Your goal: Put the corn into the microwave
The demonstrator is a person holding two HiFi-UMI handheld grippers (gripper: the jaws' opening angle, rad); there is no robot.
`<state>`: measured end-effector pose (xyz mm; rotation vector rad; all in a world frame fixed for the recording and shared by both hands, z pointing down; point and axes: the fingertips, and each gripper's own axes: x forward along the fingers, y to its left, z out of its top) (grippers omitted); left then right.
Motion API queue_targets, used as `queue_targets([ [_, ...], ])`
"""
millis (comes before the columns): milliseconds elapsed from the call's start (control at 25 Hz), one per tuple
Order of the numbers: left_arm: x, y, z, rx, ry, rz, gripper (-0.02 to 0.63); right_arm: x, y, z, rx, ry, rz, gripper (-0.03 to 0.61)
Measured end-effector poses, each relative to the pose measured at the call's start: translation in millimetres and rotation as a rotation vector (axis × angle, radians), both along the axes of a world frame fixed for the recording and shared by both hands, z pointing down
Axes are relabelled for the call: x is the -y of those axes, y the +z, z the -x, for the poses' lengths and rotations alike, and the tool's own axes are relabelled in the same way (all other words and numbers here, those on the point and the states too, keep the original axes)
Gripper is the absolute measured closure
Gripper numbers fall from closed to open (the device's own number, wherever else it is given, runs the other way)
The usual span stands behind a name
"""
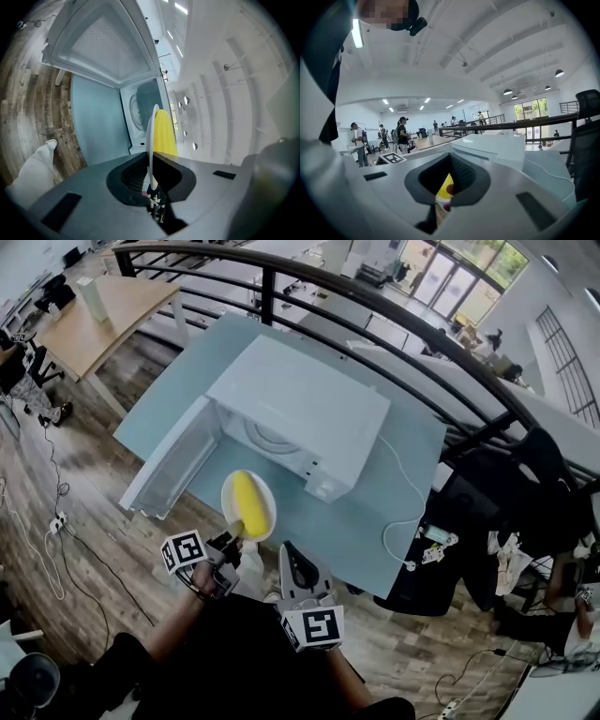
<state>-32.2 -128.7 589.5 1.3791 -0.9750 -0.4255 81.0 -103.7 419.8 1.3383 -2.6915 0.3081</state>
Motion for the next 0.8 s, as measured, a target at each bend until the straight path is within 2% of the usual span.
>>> queue_targets([
  [800, 82.5, 36.0, 20.0, -0.004, 0.182, 0.031, 0.589, 75.2, 4.5, 56.3, -0.013, 0.106, 0.005, 0.569],
])
